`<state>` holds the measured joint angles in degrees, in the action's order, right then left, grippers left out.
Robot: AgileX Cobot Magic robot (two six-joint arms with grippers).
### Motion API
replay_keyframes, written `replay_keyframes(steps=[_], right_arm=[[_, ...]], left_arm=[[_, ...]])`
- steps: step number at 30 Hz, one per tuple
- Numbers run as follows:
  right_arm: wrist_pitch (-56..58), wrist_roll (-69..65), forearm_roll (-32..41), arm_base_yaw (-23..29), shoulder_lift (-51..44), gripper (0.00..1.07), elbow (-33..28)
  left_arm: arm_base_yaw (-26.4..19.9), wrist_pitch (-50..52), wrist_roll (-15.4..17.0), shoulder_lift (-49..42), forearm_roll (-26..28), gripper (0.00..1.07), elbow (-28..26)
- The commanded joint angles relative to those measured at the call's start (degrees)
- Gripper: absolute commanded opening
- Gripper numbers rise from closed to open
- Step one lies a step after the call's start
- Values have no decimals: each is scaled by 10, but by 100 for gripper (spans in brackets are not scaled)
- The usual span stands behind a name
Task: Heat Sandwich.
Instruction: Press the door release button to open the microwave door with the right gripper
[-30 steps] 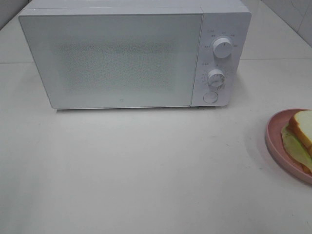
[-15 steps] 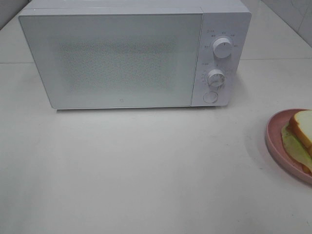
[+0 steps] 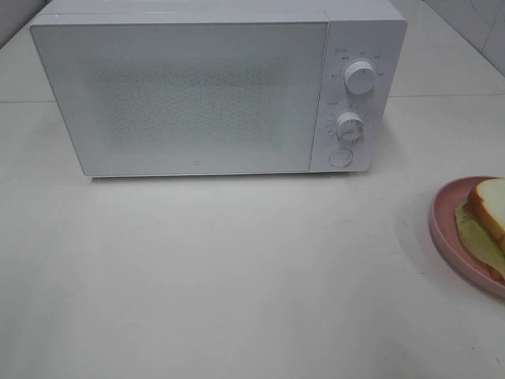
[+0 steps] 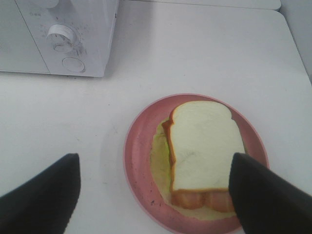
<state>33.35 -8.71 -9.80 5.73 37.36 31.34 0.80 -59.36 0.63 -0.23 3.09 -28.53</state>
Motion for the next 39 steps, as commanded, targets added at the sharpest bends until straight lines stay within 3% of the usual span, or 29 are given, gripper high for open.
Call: replay_keyframes(steps=[1,27,39], right_arm=[[-52,6,-1,-5,41,79,5],[-281,3,0,-5,246,76,-6],[-482,-29,1,-5,356,76,-27]], left_arm=[[-2,1,-1,-17,1,101,1],[-2,1,-1,-17,1,101,1],[-2,1,-1,-17,1,101,1]])
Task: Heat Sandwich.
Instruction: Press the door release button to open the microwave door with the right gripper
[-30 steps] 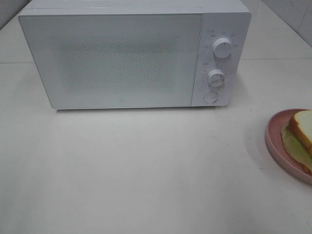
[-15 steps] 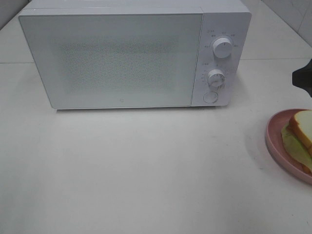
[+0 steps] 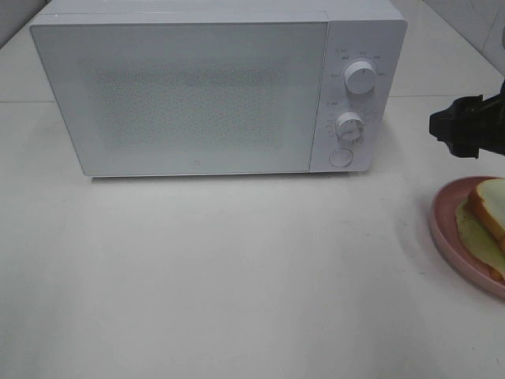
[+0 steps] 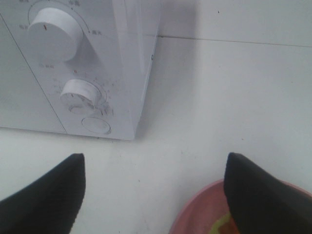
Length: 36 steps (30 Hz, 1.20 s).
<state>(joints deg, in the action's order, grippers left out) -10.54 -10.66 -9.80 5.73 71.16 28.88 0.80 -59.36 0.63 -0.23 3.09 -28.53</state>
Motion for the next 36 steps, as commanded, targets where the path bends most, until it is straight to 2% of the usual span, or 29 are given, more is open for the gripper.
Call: replay_keyframes(steps=[1,12,18,22,27,36], right_arm=[[-56,-10,1,-5,29,76,-2],[-191,-1,2,-1,141,76,-2],[-248,47,67,30,168,76,-10],[-371,130,192,77,185,76,-57],[-447,159,256,111,185,76,-84],[-501,161,282,158,195,76,-104]], left_arm=[[-2,1,-1,-17,1,101,1],[-2,1,-1,-17,1,101,1],[-2,1,-1,-17,1,101,1],[-2,1,-1,-17,1,101,1],[-2,1,-1,-17,1,101,1],[-2,1,-1,-17,1,101,1]])
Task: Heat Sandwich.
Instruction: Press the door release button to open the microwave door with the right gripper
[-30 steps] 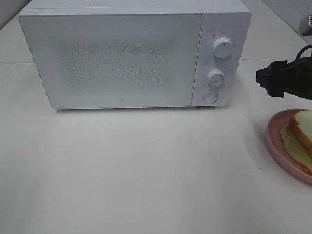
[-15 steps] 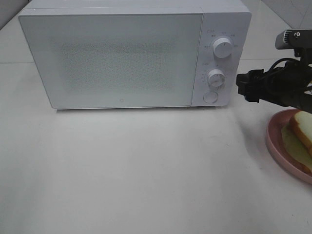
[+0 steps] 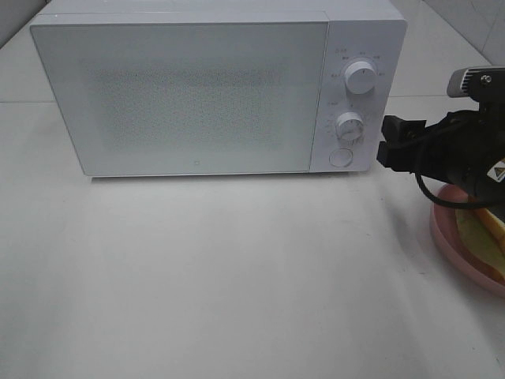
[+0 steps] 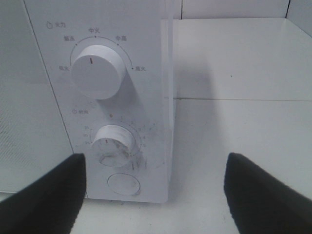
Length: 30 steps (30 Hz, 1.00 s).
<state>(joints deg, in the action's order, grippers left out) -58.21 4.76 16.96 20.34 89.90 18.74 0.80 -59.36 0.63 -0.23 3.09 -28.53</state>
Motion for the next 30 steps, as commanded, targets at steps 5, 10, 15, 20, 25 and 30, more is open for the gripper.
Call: replay_keyframes(steps=[5,10,15,20,25,30], right_arm=[[-48,7,29,34,39,76,-5],[-69,7,55,66,64,76,-5],[-81,7,87,94,89,76,-5],[-91,7,101,112,104,76,-5],[-95,7,107,118,107,76,-5],[-97,5,112,118,107,76,-5]], left_arm=[[-2,1,-1,-17,1,101,1],[-2,1,-1,-17,1,101,1],[-2,1,-1,-17,1,101,1],[-2,1,-1,-17,1,101,1],[-2,1,-1,-17,1,101,1],[-2,1,-1,-17,1,101,1]])
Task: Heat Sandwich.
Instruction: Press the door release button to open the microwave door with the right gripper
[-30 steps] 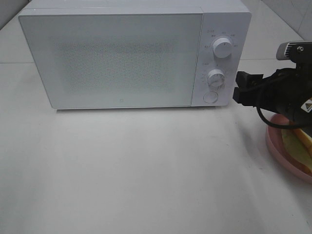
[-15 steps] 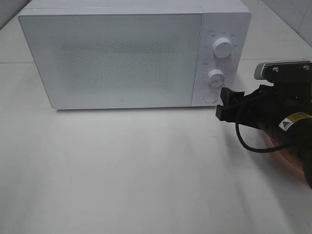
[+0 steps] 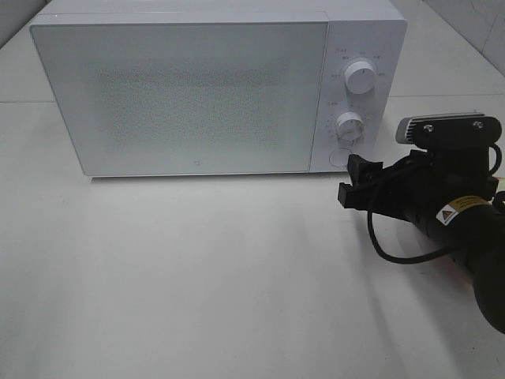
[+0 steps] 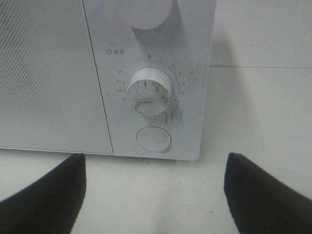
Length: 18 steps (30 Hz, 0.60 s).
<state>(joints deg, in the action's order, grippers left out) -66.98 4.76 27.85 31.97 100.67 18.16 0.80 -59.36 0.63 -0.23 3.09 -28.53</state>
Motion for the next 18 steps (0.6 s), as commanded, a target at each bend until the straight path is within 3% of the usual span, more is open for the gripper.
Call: replay_keyframes(steps=[1,12,18], right_arm=[[-9,2,3,2,-1,76,1],[-8,-87,3,2,-1,76,1],[9,-294,3,2,-1,75,1]], left_arm=[[-2,1,-1,-17,1,101,1],[-2,1,-1,-17,1,101,1],[-2,1,-1,-17,1,101,1]])
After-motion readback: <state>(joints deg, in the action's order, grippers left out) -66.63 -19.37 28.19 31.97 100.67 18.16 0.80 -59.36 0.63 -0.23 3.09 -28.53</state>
